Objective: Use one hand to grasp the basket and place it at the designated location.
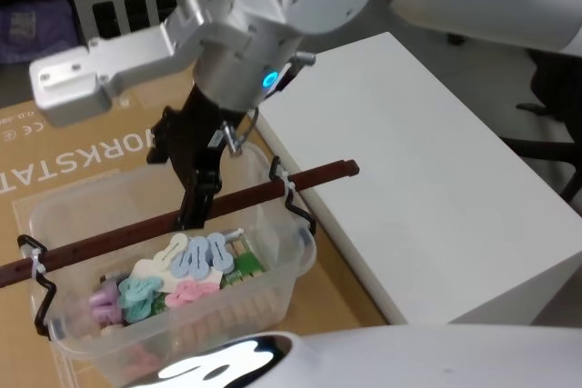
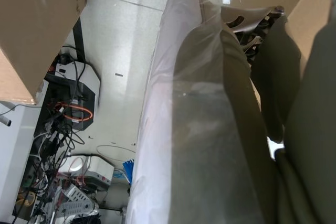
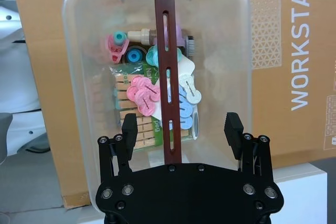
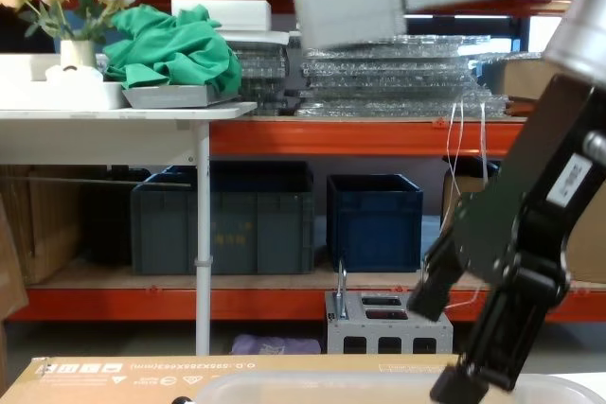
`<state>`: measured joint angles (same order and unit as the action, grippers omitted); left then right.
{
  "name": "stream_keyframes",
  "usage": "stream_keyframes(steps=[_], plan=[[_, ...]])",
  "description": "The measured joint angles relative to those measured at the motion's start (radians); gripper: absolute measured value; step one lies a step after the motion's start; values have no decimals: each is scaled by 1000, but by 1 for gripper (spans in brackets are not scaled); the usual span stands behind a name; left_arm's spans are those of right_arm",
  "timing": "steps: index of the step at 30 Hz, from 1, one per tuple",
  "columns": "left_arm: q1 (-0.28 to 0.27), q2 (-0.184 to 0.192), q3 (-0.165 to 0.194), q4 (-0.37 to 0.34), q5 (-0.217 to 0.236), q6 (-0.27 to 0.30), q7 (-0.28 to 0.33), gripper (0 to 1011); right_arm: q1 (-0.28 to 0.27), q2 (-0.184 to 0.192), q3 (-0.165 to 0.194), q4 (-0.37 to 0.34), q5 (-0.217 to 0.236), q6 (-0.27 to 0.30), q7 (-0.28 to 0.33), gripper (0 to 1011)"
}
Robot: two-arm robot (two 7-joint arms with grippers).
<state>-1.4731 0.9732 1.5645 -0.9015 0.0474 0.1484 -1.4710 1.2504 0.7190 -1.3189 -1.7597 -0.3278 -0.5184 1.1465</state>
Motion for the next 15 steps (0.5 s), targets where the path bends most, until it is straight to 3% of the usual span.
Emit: stream_keyframes(steps=[15], plan=[[0, 0, 0, 0, 0, 0, 0, 0, 8, 46, 67, -15, 65, -31, -2, 1001]])
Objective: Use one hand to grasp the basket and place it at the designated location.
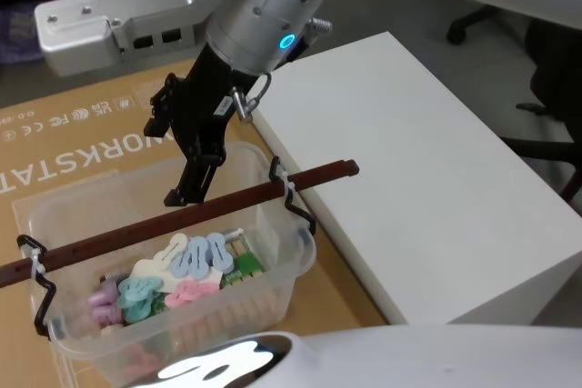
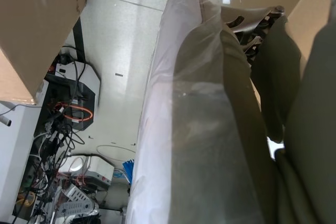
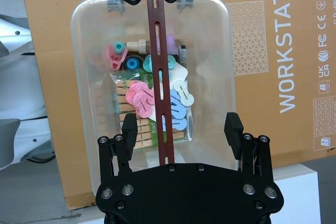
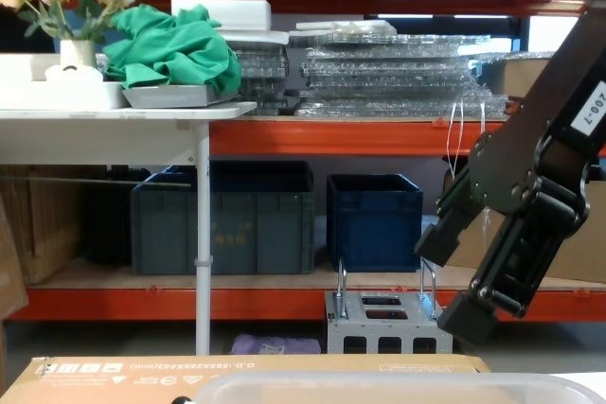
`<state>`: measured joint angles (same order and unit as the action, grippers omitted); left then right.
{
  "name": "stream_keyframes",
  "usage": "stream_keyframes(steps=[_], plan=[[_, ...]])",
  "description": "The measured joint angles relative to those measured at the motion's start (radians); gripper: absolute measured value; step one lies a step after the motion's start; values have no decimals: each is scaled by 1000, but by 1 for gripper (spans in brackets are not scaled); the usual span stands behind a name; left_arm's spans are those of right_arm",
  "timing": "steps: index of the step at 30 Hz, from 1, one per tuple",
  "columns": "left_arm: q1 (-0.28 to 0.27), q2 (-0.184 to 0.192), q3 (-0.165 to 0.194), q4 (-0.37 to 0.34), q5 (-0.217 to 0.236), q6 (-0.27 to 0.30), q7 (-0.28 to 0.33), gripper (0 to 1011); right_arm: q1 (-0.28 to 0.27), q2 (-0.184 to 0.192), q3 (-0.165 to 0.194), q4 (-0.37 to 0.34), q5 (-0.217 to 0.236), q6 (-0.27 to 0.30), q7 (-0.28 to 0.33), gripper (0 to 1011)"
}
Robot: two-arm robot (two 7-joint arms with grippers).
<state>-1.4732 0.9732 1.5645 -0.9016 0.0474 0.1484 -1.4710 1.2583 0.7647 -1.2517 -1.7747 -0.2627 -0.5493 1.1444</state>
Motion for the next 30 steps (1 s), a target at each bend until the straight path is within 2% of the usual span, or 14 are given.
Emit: stream_keyframes(steps=[11, 30], plan=[[0, 0, 0, 0, 0, 0, 0, 0, -6, -18, -4, 6, -2, -1, 21, 1001], [0, 0, 0, 0, 0, 0, 0, 0, -21, -100, -88, 56, -91, 37, 33, 1001]])
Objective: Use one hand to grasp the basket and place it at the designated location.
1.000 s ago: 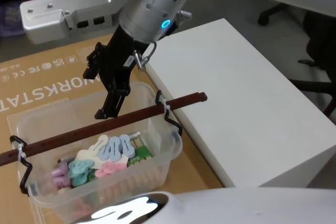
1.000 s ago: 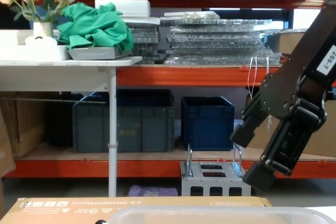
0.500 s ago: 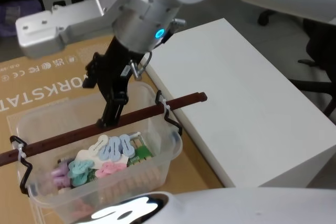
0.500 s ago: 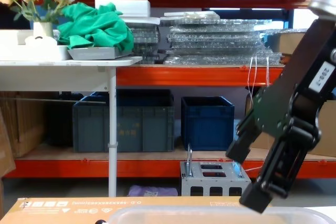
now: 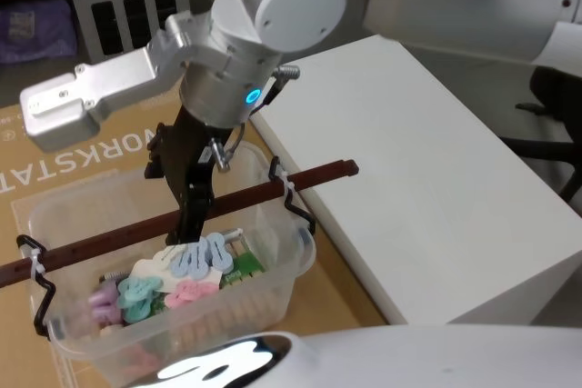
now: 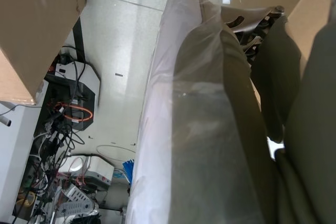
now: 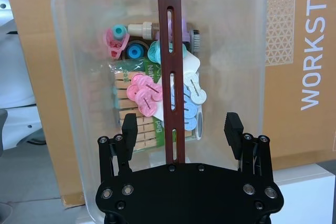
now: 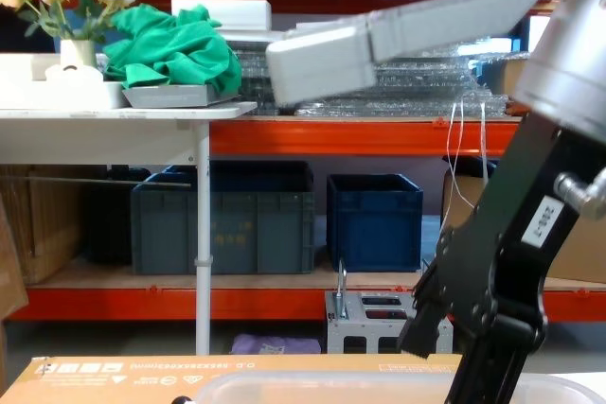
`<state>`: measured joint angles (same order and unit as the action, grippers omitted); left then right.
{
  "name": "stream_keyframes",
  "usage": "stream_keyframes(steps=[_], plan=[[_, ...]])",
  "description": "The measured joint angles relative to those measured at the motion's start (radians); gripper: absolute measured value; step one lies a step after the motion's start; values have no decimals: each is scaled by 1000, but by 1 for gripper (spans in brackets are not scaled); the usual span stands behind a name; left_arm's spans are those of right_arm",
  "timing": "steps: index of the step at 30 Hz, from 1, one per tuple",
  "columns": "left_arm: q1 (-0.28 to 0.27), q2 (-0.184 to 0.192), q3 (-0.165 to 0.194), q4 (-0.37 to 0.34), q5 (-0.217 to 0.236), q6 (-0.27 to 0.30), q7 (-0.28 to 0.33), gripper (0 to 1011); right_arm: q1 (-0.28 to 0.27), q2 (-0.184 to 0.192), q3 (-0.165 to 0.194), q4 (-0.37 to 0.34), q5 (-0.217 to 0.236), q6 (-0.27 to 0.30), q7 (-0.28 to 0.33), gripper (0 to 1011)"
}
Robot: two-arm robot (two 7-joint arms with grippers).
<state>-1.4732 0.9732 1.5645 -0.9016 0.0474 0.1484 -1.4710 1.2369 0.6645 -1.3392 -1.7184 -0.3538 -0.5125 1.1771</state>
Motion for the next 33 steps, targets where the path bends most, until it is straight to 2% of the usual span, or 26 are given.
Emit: stream_keyframes(steps=[20, 30, 33], plan=[[0, 0, 0, 0, 0, 0, 0, 0, -5, -71, -79, 74, -72, 29, -2, 1001], [0, 0, 0, 0, 0, 0, 0, 0, -6, -93, -101, 104, -89, 42, -4, 1001], [0, 0, 0, 0, 0, 0, 0, 0, -6, -93, -101, 106, -90, 42, -6, 960]])
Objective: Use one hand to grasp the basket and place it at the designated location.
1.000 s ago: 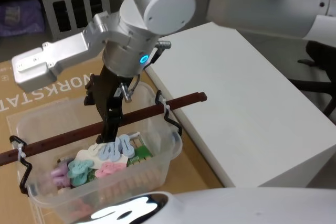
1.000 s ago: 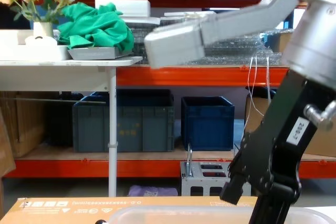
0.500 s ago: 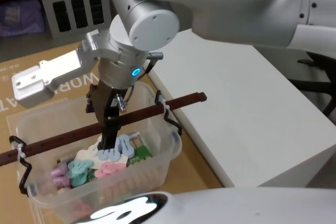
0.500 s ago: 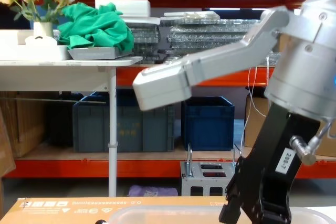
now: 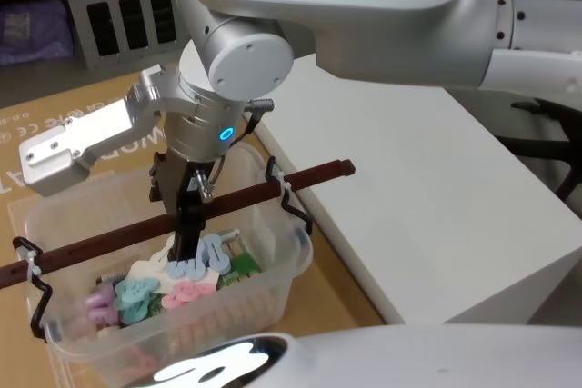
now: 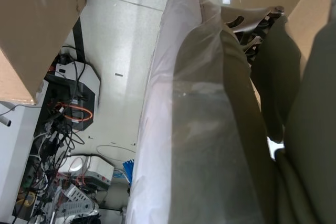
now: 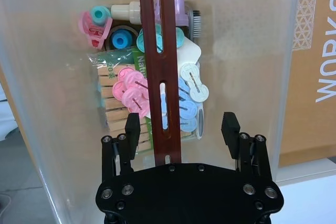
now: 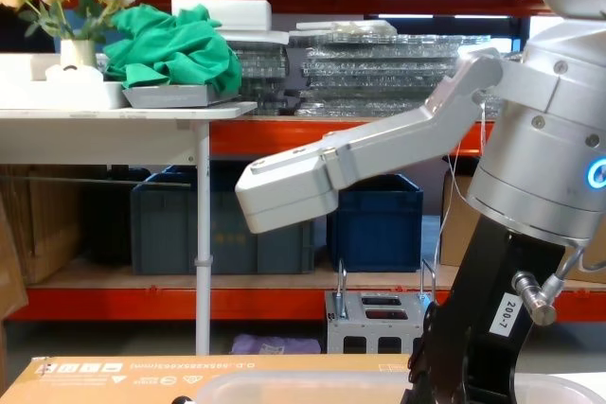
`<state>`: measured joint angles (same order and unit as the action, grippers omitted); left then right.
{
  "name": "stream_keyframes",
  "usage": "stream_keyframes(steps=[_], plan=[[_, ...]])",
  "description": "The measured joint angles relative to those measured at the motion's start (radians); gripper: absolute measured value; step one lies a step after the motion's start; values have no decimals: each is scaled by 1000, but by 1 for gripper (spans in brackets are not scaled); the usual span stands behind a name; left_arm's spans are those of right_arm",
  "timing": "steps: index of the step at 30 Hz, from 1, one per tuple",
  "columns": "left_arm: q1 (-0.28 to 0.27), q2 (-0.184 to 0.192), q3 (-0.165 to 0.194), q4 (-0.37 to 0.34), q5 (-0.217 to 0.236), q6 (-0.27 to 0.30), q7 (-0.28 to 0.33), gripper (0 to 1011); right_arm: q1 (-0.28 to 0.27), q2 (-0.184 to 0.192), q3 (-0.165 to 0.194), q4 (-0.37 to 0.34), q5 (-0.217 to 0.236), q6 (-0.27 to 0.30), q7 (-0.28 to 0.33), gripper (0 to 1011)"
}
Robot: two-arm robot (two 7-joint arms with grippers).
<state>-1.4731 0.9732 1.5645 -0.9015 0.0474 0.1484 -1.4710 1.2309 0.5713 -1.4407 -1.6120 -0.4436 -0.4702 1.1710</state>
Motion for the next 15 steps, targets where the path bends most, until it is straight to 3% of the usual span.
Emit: stream_keyframes(steps=[4, 15], plan=[[0, 0, 0, 0, 0, 0, 0, 0, 0, 0, 0, 3, 0, -1, -7, 889], [0, 0, 0, 0, 0, 0, 0, 0, 0, 0, 3, 14, 4, -7, -14, 556]])
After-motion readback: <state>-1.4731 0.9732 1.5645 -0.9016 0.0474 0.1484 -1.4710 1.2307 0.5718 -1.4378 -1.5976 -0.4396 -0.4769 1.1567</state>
